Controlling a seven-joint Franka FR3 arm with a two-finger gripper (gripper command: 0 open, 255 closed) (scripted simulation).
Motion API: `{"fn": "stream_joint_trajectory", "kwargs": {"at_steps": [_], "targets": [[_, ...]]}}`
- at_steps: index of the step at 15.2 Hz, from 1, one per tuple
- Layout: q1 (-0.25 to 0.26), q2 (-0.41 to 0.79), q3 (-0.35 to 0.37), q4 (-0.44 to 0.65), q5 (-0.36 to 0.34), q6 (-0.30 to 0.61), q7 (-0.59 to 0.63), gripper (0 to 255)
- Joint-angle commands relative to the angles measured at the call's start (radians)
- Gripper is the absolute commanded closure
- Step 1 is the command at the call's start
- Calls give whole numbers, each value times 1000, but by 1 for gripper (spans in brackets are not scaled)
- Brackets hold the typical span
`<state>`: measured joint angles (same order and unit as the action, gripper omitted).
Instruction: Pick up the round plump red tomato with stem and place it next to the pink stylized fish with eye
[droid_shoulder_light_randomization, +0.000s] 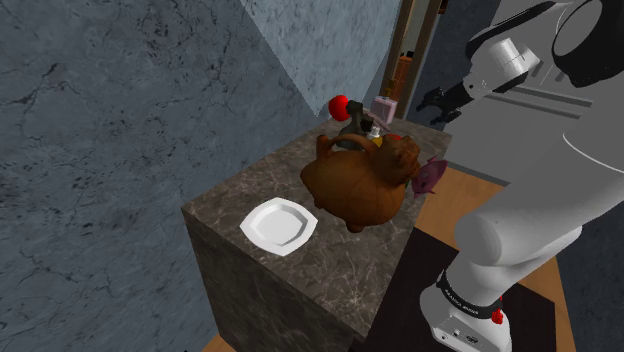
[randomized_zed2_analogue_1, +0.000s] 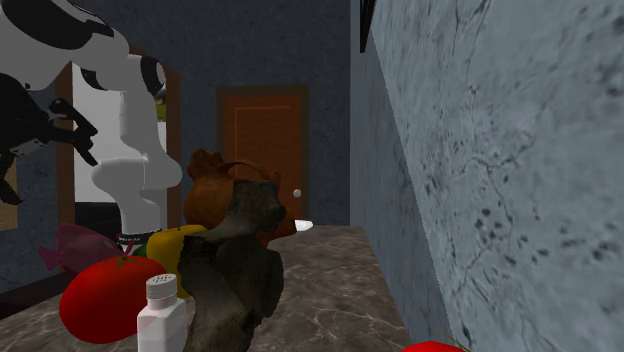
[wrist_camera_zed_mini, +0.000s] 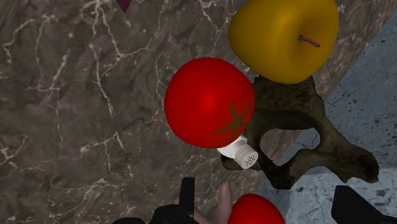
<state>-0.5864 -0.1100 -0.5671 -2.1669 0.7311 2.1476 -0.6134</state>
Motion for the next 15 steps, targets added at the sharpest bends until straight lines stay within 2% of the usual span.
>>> {"fn": "stream_joint_trajectory", "kwargs": {"at_steps": [1,2,11,12,15], "targets": [[0,0,0,0,0,0,0,0],[0,0,0,0,0,0,0,255],[0,0,0,0,0,0,0,255],[0,0,0,0,0,0,0,0],[38,18,122,22,-300,108,299,0]]}}
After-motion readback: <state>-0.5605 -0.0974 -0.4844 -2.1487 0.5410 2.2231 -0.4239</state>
